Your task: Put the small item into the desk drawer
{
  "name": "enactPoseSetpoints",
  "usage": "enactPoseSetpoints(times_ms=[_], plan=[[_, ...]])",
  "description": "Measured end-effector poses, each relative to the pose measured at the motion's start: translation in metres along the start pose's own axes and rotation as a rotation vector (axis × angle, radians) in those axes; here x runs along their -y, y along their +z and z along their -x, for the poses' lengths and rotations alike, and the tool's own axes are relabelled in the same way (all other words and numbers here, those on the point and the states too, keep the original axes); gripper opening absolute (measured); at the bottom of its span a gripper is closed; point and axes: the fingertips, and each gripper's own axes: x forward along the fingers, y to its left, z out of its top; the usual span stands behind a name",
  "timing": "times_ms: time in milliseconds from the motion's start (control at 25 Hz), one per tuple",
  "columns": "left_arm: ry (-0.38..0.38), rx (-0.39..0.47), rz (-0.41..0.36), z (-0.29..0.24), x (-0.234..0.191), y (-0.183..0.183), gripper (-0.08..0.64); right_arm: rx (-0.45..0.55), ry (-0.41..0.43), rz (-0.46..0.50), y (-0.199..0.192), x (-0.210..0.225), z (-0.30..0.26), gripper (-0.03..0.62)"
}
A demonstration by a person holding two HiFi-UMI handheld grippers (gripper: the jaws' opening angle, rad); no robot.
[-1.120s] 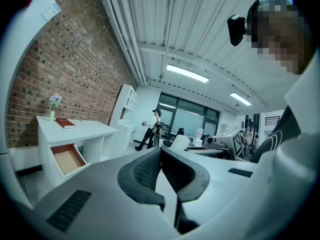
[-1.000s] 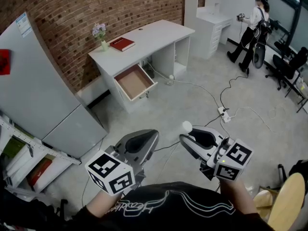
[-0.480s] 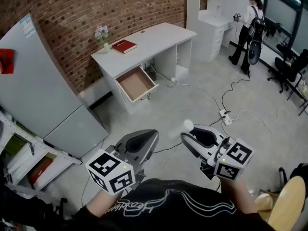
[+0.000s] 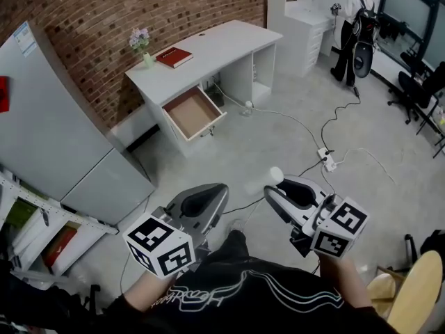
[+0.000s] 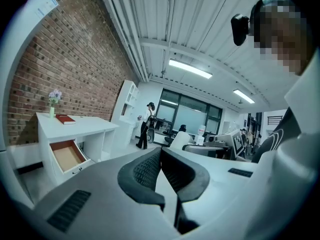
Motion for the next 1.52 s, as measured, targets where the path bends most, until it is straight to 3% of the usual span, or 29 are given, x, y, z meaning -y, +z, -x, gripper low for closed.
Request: enactPoseSetpoints(times_ms=[240,440,840,1120,1320,1520], plan=[[-0.023,-0.004,0.027,-0.035,-0.028,-0.002,0.021,-0.017,-0.029,-0.021,-0.006,0.040,-0.016,0.115],[-0.012,-0.020,0.061,-0.074,-0.075,0.005,0.021,-0.043,-0.024,-0.043,-0.001,0.089,-0.052,0.115],[0.019,-0.075,0.146,-0.177,-0.219,0.030,0.021,-0.113,-0.018,-0.139,0.009,0.223,-0.164,0.115],[0.041,-0.097,0.202,-0.241,-0.325,0.032,0.021,-0.225,-0.015,-0.172,0.002,0.309,-0.252,0.115],[0.069,-0.083,0.220,-0.262,-0.388,0.033,0.021,-0.278,-0.010,-0.159,-0.005,0.350,-0.305,0.115],[0.145,-0.064,0.250,-0.265,-0.433,0.025,0.021,-0.306,0.017,-0.160,-0.013,0.370,-0.339,0.115]])
